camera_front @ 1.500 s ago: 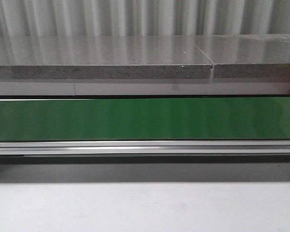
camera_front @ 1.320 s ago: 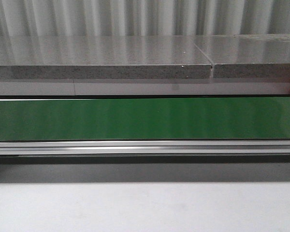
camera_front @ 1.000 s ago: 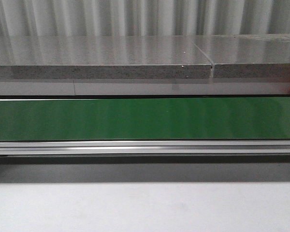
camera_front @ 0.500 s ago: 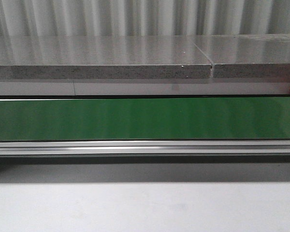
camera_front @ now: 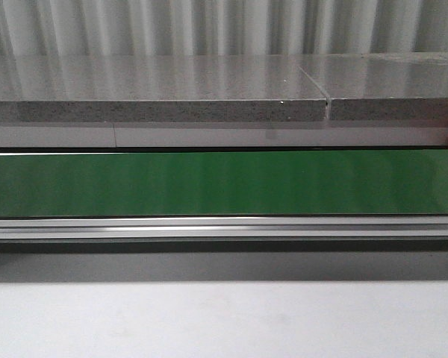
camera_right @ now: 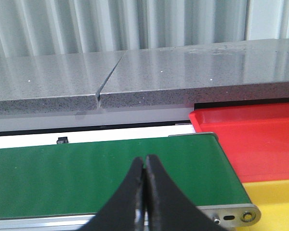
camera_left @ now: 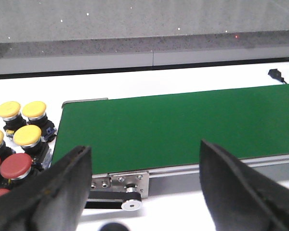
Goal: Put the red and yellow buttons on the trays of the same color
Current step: 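Move the left gripper down toward the red buttons beside the belt, then grasp a red mushroom button by its base with the left gripper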
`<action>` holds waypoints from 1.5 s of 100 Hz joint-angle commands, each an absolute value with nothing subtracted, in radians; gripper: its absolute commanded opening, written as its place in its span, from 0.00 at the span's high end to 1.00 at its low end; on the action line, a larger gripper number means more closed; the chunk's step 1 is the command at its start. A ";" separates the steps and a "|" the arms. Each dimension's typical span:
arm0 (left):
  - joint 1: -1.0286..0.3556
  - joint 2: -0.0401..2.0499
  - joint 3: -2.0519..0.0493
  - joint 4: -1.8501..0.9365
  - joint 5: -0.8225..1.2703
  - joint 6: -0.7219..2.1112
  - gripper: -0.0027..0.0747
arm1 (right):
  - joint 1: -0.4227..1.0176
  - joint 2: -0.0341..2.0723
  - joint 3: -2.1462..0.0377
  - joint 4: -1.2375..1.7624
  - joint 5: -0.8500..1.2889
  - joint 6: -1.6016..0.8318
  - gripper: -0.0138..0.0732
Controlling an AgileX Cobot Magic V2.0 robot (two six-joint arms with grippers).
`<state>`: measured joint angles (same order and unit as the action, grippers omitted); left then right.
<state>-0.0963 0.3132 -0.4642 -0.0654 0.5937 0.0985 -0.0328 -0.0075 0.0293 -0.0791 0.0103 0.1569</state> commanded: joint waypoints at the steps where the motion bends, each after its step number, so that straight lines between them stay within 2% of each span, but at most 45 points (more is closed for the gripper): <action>1: -0.096 0.374 -0.521 -0.079 0.551 0.092 0.32 | -0.037 -0.019 0.012 -0.081 -0.068 0.154 0.92; 33: -0.094 0.620 -0.652 -0.042 0.706 -0.076 0.32 | -0.037 -0.019 0.012 -0.081 -0.068 0.154 0.92; 62: -0.094 0.808 -0.770 0.126 0.866 -0.308 0.32 | -0.037 -0.019 0.012 -0.081 -0.068 0.154 0.92; 76: -0.076 0.892 -0.834 0.135 0.952 -0.328 0.32 | -0.037 -0.019 0.012 -0.081 -0.068 0.154 0.92; 97: 0.057 1.001 -0.910 0.103 1.006 -0.310 0.32 | -0.037 -0.019 0.012 -0.081 -0.068 0.154 0.92; 130: 0.386 1.132 -0.942 -0.116 1.087 -0.099 0.32 | -0.037 -0.019 0.012 -0.081 -0.068 0.154 0.92; 150: 0.517 1.217 -0.942 -0.128 1.098 -0.069 0.32 | -0.037 -0.019 0.012 -0.081 -0.068 0.154 0.92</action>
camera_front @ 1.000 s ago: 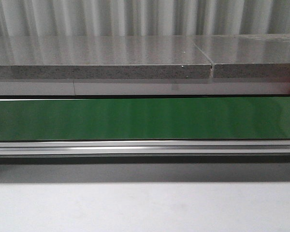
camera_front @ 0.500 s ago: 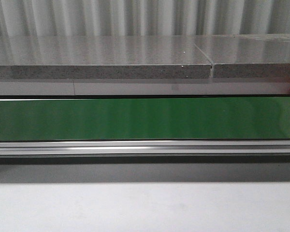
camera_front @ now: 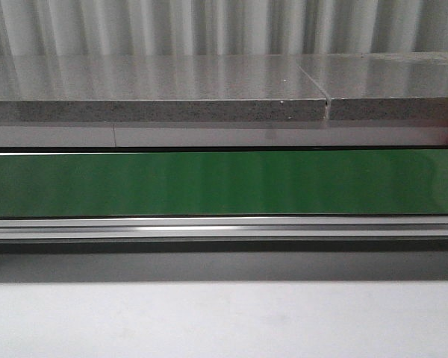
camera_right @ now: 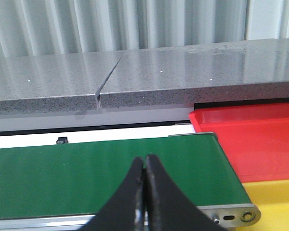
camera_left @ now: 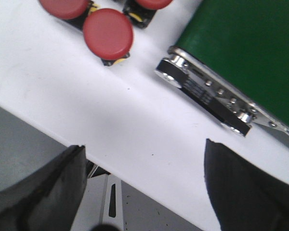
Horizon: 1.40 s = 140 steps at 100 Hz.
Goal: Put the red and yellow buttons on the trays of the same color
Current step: 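Grasp a red mushroom button by its base with the left gripper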
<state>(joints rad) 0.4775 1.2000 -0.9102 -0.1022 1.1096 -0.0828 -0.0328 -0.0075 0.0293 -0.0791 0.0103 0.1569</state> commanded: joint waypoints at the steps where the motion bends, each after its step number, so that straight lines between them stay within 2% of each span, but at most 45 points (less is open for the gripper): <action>1: 0.522 1.223 -0.942 -0.128 1.098 -0.069 0.32 | -0.037 -0.019 0.012 -0.081 -0.068 0.154 0.92; 101: 0.544 1.558 -0.942 -0.191 0.763 -0.066 0.32 | -0.037 -0.019 0.012 -0.081 -0.068 0.154 0.92; 110: 0.544 1.566 -0.942 -0.191 0.748 -0.066 0.37 | -0.037 -0.019 0.012 -0.081 -0.068 0.154 0.92; 130: 0.544 1.566 -0.942 -0.191 0.730 -0.066 0.65 | -0.037 -0.019 0.012 -0.081 -0.068 0.154 0.92; 140: 0.544 1.566 -0.942 -0.191 0.730 -0.062 0.69 | -0.037 -0.019 0.012 -0.081 -0.068 0.154 0.92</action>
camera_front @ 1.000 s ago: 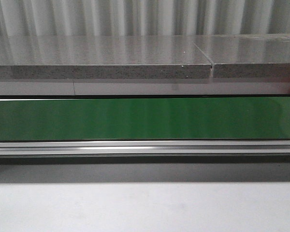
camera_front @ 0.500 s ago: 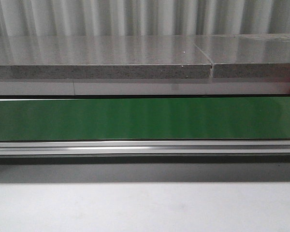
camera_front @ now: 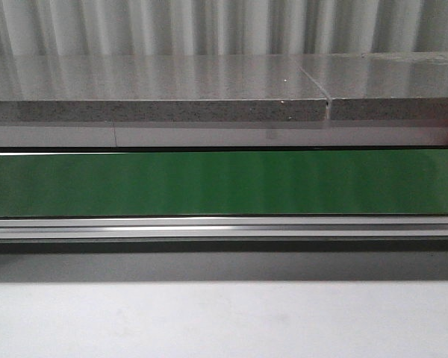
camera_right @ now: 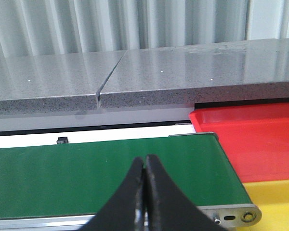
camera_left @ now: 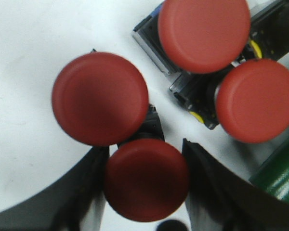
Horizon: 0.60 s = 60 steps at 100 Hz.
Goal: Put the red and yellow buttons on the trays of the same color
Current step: 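Grasp a red mushroom button by its base with the left gripper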
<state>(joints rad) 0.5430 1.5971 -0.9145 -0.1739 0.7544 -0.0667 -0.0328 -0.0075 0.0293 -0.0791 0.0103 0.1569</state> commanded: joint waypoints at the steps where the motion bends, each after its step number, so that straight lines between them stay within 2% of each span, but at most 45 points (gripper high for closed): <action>1: 0.544 1.566 -0.942 -0.191 0.730 -0.061 0.70 | -0.037 -0.019 0.012 -0.081 -0.068 0.154 0.92; 19: 0.544 1.538 -0.942 -0.191 0.769 -0.041 0.70 | -0.037 -0.019 0.012 -0.081 -0.068 0.154 0.92; 60: 0.540 1.307 -0.951 -0.185 0.922 0.018 0.70 | -0.037 -0.019 0.012 -0.081 -0.068 0.154 0.92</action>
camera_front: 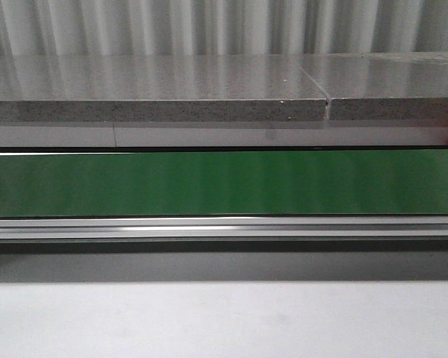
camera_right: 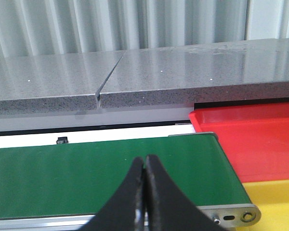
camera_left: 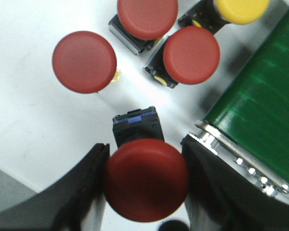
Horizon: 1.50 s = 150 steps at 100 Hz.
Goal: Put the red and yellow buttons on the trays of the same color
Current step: 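Grasp a red mushroom button by its base with the left gripper, then set the red button upright on the belt's near end, release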
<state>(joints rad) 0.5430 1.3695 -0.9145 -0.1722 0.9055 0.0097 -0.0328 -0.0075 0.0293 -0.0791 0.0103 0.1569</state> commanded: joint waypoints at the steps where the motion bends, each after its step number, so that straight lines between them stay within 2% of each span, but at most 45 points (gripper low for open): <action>1: 0.538 1.307 -0.953 -0.185 0.930 0.018 0.70 | -0.037 -0.019 0.012 -0.081 -0.068 0.154 0.92; 36: 0.366 1.328 -1.161 -0.118 1.033 0.018 0.72 | -0.037 -0.019 0.012 -0.081 -0.068 0.154 0.92; 70: 0.190 1.541 -1.374 -0.091 1.128 0.050 0.72 | -0.037 -0.019 0.012 -0.081 -0.068 0.154 0.92; 111: 0.113 1.659 -1.451 -0.060 1.142 0.057 0.72 | -0.037 -0.019 0.012 -0.081 -0.068 0.154 0.92; 117: 0.113 1.661 -1.451 -0.062 1.132 0.066 0.69 | -0.037 -0.019 0.012 -0.081 -0.068 0.154 0.92; 121: 0.113 1.661 -1.451 -0.062 1.124 0.066 0.63 | -0.037 -0.019 0.012 -0.081 -0.068 0.154 0.92; 133: 0.111 1.661 -1.451 -0.074 1.118 0.066 0.36 | -0.037 -0.019 0.012 -0.081 -0.068 0.154 0.92; 138: 0.111 1.661 -1.451 -0.074 1.118 0.066 0.28 | -0.037 -0.019 0.012 -0.081 -0.068 0.154 0.92; 150: 0.111 1.661 -1.451 -0.079 1.113 0.066 0.25 | -0.037 -0.019 0.012 -0.081 -0.068 0.154 0.92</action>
